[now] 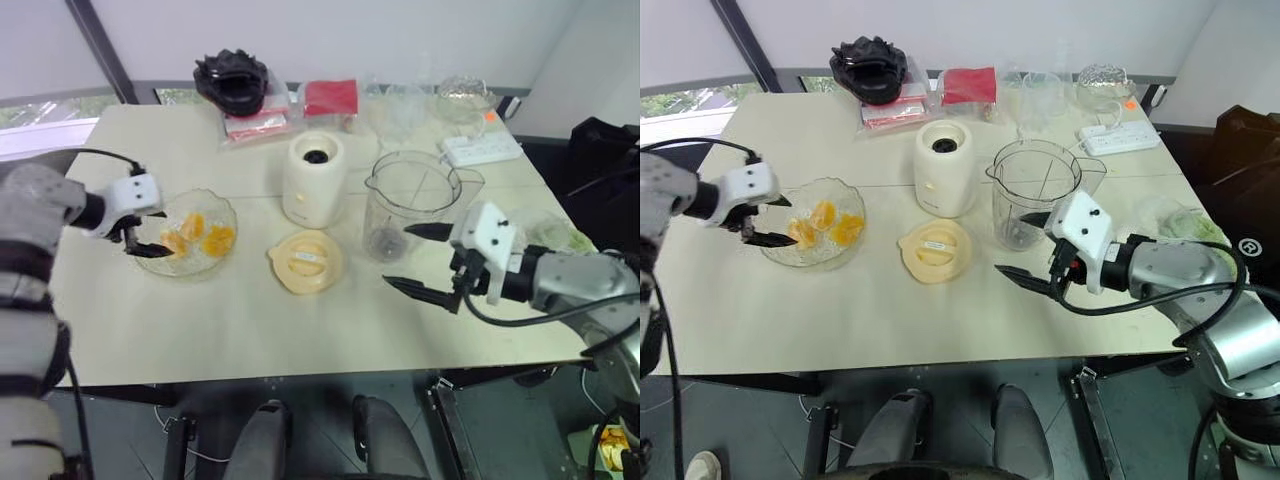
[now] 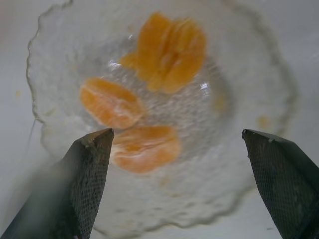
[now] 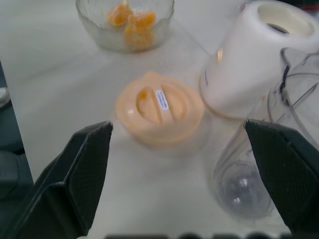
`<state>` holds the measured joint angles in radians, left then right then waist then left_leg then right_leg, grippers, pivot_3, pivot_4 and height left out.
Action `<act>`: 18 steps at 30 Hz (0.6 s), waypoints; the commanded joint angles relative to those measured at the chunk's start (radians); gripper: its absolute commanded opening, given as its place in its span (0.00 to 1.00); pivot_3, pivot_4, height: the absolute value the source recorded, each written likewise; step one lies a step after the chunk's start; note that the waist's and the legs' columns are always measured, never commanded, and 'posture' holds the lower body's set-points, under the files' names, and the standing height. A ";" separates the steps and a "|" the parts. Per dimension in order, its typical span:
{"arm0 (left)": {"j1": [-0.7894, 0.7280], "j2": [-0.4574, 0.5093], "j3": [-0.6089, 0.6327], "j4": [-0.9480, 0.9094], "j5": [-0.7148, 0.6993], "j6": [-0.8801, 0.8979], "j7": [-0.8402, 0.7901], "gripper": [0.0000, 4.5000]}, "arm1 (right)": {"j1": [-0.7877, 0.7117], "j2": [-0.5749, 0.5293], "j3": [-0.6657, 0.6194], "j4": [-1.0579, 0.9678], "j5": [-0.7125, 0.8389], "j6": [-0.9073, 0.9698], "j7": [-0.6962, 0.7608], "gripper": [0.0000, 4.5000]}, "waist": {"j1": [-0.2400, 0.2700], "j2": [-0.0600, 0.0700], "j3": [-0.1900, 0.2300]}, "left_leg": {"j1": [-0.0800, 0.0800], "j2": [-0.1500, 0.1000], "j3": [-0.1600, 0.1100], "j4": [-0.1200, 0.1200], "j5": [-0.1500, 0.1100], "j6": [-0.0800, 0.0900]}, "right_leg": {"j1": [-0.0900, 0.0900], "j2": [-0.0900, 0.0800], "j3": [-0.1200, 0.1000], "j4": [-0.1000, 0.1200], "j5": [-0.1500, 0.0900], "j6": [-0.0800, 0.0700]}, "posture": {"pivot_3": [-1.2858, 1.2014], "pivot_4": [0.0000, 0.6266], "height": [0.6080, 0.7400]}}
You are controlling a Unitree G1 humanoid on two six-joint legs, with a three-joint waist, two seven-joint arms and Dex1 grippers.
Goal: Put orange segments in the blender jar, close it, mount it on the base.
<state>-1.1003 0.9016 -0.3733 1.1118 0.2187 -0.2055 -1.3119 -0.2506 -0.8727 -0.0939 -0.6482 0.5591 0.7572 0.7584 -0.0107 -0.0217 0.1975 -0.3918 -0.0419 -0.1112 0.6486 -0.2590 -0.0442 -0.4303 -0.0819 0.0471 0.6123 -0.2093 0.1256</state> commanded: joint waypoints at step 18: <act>-0.136 -0.265 -0.084 0.251 0.298 -0.051 0.247 0.96 | 0.032 -0.099 -0.115 -0.115 0.106 0.103 0.010 0.98 | -0.002 -0.001 0.000 | 0.000 0.001 -0.001 0.001 -0.001 0.002 | -0.001 0.000 0.000 0.002 0.000 0.002 | 0.52 0.24 1.00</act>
<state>-1.2203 0.6264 -0.4616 1.3606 0.5010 -0.2591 -1.0839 -0.2227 -0.9595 -0.1730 -0.7262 0.6464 0.8527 0.7731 -0.0129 -0.0225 0.1979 -0.3915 -0.0413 -0.1119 0.6493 -0.2598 -0.0427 -0.4312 -0.0814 0.0471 0.6148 -0.2092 0.1273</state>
